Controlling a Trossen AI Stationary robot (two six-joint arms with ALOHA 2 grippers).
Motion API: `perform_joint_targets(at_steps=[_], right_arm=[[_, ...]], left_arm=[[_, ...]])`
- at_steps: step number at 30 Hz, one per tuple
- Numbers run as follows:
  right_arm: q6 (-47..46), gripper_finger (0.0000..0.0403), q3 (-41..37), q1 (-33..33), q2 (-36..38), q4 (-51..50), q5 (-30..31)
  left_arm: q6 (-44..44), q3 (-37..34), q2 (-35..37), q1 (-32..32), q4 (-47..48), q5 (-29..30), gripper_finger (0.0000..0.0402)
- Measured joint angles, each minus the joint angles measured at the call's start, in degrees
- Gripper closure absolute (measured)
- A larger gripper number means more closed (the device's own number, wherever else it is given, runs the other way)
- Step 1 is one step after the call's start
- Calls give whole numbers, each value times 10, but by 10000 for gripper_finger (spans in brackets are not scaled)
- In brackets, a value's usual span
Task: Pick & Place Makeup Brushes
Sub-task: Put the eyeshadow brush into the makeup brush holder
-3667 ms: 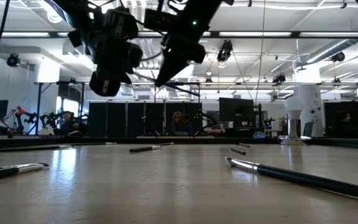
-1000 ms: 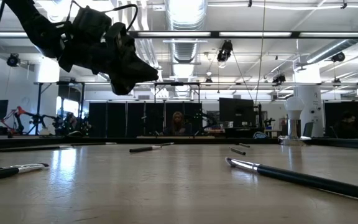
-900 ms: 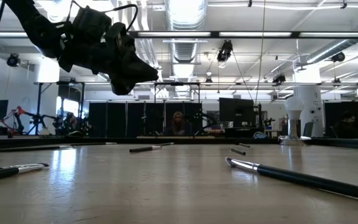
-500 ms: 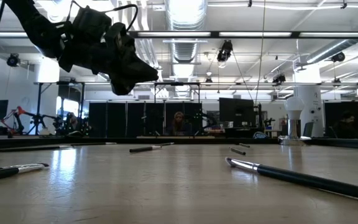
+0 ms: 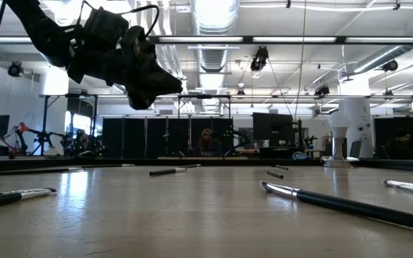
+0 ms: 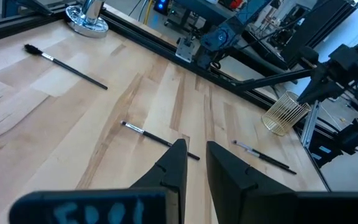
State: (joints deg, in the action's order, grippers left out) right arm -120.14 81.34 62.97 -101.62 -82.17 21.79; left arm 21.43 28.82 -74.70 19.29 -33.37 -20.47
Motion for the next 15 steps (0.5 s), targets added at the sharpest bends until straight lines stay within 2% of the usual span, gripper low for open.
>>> perform_joint_targets(at_steps=[8,11,15], right_arm=[[26,314,-15,-147,24,108,-4],[44,292,-32,-199,23,162,-17],[60,271,-60,-258,22,212,-31]], left_arm=[[-27,-15,0,0,-32,13,349],[-36,-43,0,0,-107,20,356],[-26,-93,-18,0,-269,24,381]])
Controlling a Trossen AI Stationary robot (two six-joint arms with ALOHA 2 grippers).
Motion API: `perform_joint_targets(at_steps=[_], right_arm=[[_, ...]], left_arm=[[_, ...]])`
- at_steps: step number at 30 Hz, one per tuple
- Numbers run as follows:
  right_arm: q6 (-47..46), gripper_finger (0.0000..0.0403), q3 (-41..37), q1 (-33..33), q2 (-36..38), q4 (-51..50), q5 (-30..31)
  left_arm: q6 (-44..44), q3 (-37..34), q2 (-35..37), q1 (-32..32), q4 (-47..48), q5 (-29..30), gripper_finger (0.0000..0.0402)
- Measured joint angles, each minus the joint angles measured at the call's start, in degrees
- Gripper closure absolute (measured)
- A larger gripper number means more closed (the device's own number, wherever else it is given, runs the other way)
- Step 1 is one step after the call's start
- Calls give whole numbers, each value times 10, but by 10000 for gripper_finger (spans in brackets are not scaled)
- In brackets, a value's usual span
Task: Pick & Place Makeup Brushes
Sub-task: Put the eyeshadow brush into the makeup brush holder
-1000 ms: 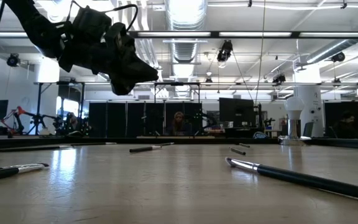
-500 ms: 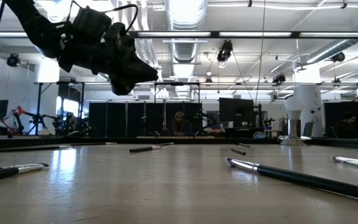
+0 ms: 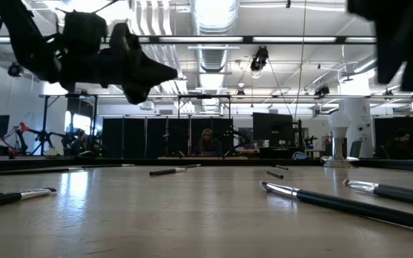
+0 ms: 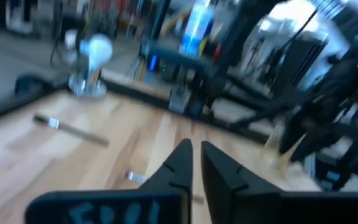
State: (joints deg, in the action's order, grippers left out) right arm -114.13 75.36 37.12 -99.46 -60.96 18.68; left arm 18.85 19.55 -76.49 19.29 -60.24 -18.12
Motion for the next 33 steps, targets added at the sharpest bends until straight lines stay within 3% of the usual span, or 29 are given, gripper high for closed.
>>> perform_joint_targets(at_steps=[4,12,18,33], right_arm=[[18,265,-27,-45,0,24,-25],[66,281,-110,-101,0,168,-78],[24,282,-142,-103,0,166,-118],[22,306,-183,-132,-1,184,-113]], left_arm=[[1,-29,-25,0,-88,-3,399],[-5,-32,-53,1,-97,-2,401],[3,-30,-69,1,-96,-2,401],[-2,-30,-91,1,-96,-6,401]])
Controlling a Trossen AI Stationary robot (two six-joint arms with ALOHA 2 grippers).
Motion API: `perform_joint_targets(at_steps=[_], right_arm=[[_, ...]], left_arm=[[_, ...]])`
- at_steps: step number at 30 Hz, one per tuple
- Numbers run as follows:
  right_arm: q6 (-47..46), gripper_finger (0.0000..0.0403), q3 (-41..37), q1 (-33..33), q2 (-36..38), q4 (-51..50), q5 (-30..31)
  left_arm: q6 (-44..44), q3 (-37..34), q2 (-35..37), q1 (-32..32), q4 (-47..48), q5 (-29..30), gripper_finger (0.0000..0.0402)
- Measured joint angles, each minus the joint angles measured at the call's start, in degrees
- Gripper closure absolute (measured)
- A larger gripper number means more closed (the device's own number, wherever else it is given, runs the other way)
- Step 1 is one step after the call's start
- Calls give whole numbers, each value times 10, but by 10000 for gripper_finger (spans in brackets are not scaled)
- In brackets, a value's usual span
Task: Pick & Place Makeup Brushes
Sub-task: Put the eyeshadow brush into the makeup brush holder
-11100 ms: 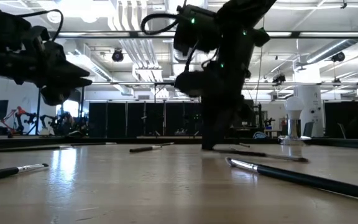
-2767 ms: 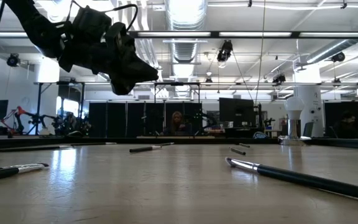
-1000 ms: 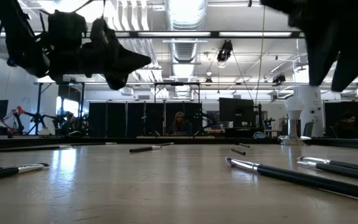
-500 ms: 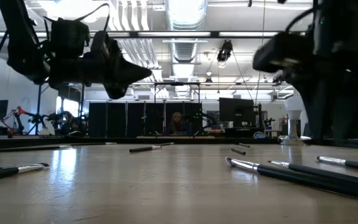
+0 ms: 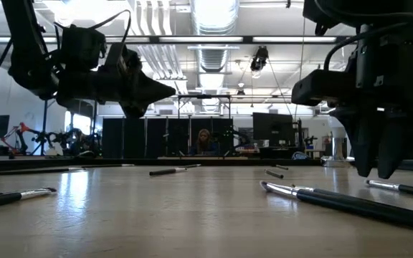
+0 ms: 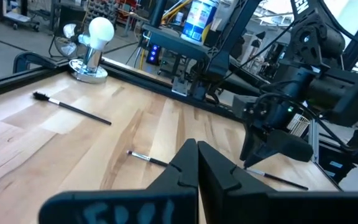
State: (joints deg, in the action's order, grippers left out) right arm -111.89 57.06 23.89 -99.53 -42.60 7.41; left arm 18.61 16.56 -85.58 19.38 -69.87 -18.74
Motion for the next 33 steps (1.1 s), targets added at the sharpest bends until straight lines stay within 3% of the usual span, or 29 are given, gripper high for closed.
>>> perform_joint_targets(at_steps=[9,19,33], right_arm=[[11,312,-1,-14,-1,18,-4],[14,319,34,-17,-55,-8,-33],[43,393,76,-15,-73,-35,-39]], left_arm=[[0,0,0,0,0,0,401],[0,0,0,0,2,0,401],[7,-1,0,0,5,0,401]])
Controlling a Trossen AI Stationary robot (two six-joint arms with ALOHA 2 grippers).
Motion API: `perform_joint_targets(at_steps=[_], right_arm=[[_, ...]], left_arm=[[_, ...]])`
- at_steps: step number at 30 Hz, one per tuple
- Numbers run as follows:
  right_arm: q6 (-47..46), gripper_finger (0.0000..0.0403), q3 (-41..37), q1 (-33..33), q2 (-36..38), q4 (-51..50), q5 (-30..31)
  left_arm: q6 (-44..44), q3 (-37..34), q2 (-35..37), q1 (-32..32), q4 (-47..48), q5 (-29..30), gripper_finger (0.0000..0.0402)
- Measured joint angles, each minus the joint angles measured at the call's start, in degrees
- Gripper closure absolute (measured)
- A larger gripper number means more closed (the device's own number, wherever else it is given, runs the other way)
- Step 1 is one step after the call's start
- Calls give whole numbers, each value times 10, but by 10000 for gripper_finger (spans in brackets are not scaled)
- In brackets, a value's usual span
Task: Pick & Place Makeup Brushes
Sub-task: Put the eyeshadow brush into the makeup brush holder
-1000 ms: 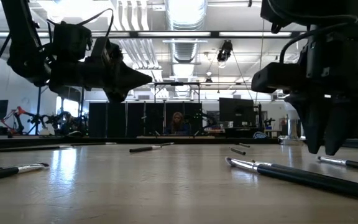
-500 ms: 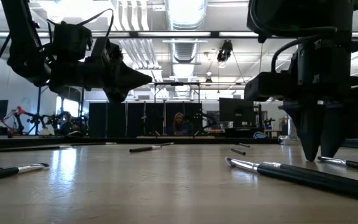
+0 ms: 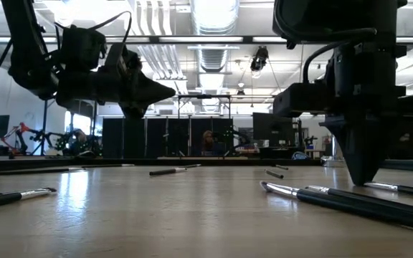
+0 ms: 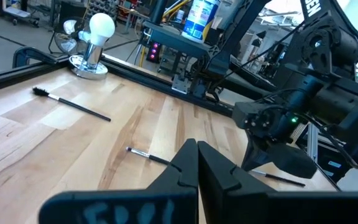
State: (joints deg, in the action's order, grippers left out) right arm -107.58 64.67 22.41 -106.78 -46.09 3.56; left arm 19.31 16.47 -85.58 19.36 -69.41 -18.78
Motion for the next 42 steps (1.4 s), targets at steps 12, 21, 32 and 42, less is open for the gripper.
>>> perform_joint_targets(at_steps=[12,21,32,42], right_arm=[[32,395,93,43,13,-116,70],[12,395,202,109,46,-308,149],[-43,395,259,246,100,-440,193],[-4,395,217,357,138,-440,283]], left_arm=[[2,-4,0,0,0,0,401],[2,-4,1,0,0,0,402],[-11,-4,1,0,0,0,402],[-24,-4,1,0,0,4,402]])
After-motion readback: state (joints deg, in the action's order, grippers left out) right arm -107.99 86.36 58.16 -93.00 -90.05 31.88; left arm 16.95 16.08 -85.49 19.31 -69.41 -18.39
